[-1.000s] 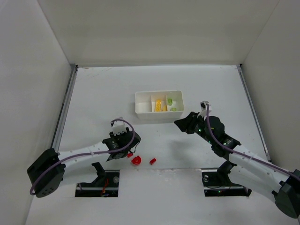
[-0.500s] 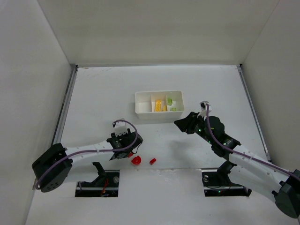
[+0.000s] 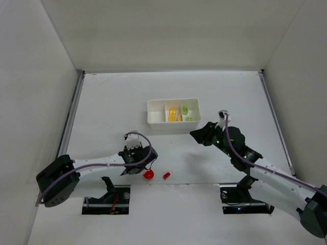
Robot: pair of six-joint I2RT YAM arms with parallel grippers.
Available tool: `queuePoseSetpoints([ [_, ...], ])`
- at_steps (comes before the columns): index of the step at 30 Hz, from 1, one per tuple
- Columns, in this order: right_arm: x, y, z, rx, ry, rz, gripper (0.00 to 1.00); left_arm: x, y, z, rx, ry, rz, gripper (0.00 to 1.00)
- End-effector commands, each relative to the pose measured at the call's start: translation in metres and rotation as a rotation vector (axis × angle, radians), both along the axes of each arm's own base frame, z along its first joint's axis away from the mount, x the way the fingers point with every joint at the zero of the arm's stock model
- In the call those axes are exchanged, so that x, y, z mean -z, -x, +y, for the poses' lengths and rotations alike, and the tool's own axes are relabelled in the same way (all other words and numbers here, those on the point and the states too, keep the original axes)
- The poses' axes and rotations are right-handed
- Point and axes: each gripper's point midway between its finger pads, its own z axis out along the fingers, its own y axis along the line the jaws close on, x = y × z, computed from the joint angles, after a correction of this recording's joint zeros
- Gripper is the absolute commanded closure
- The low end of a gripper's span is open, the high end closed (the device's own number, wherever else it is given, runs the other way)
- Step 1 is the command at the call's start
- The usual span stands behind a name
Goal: Sort the legos into containers by color
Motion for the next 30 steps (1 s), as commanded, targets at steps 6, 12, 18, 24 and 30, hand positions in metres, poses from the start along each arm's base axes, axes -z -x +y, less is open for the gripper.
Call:
queuePoseSetpoints([
  [6, -0.025, -0.003, 0.005, -0.007, -0.047, -0.081, 0.58, -0.026, -0.019, -0.008, -0.009, 0.017, -0.068, 0.76],
  [12, -0.025, -0.003, 0.005, -0.007, -0.047, -0.081, 0.58, -0.047, -0.042, -0.019, 0.010, 0.071, -0.154, 0.78],
  [18, -0.023, -0.003, 0.005, -0.007, -0.047, -0.078, 0.58, -0.127, -0.068, -0.031, 0.026, 0.165, -0.319, 0.78],
  [24, -0.019, -0.004, 0.006, -0.008, -0.047, -0.068, 0.58, -0.213, -0.123, -0.047, 0.084, 0.194, -0.461, 0.77],
  [30, -0.024, 0.005, 0.007, -0.021, -0.058, -0.071, 0.58, -0.203, -0.189, -0.069, 0.121, 0.152, -0.402, 0.77],
])
